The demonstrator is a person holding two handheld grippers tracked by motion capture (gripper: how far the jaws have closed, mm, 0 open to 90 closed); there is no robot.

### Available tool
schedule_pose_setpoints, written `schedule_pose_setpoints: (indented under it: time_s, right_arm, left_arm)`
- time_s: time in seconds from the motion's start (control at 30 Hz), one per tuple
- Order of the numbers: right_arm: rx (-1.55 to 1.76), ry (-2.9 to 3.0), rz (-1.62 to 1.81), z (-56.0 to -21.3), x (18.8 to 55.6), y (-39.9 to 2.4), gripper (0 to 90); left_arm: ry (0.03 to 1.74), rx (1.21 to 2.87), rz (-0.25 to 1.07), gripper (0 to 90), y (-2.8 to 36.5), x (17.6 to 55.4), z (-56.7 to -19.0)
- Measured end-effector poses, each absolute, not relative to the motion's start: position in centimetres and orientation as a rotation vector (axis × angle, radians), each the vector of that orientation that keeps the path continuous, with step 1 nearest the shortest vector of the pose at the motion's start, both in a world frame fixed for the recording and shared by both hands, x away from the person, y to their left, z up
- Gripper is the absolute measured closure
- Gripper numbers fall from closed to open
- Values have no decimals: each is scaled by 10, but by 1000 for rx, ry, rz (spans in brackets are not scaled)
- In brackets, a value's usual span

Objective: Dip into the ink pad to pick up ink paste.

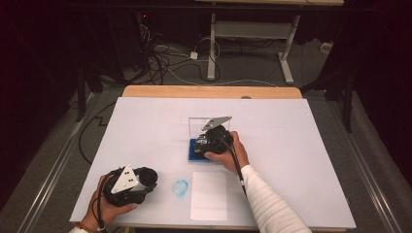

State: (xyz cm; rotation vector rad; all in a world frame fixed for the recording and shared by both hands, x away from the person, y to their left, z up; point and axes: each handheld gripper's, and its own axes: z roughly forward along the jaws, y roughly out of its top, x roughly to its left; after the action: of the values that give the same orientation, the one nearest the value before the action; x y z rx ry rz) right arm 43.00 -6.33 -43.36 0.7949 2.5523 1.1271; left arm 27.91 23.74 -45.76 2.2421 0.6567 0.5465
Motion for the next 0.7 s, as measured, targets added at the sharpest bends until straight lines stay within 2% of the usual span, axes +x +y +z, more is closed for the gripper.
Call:
schedule_pose_setpoints:
  time_s: [0.7]
  right_arm:
    - [793,2560,1094,-432,429,-62,570]
  left_arm:
    - [657,2238,540,365,236,279,-457]
